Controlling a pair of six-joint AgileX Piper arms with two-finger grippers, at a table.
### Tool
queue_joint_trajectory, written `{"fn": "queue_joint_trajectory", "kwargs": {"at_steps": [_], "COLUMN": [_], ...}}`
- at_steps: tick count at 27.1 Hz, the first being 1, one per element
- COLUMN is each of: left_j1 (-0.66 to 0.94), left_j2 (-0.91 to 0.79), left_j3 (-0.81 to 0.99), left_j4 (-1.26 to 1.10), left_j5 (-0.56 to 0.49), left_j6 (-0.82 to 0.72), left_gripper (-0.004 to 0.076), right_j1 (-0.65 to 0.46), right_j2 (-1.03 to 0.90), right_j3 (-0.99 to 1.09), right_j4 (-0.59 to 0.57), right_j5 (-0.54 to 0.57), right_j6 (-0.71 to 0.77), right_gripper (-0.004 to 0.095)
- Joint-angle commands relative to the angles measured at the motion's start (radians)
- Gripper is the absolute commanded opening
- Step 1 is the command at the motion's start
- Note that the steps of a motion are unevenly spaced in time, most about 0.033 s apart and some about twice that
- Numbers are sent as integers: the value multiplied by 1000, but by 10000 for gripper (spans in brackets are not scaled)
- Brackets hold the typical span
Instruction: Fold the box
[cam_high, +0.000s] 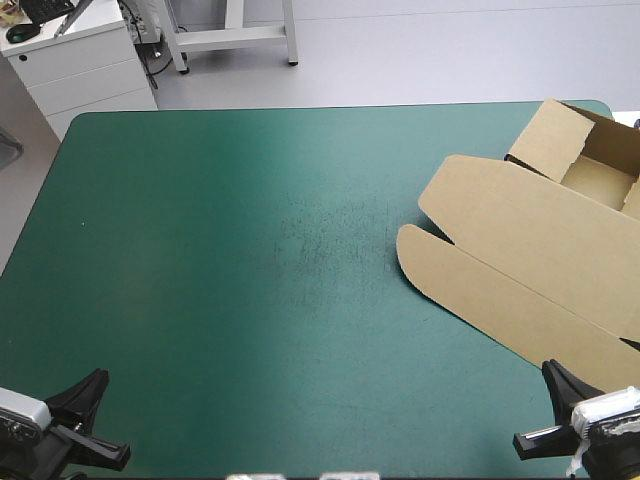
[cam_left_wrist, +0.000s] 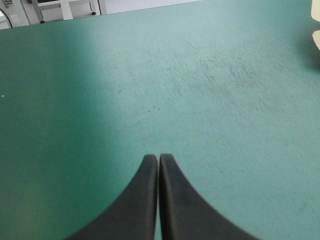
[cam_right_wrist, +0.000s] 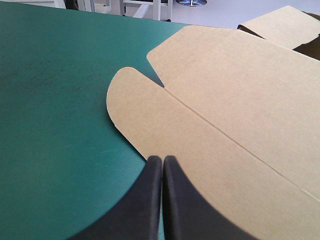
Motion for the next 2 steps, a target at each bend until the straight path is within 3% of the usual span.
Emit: {"fn": "queue_joint_trajectory", "kwargs": {"at_steps": [1,2], "left_j1": [-3,-3], "left_j2": [-11,-11], "left_j3": [-20,-20], "left_j4": [10,3], "left_j5": [-78,-78], "left_j6": [-1,-7], "left_gripper": [-10,-10], "right_j1": [0,0], "right_j2": [-21,-21], "right_j3": [-25,-25], "right_j4": [-6,-6], "right_j5": [-69,-69], "right_j6": [7,7], "right_gripper": [-20,-20]}}
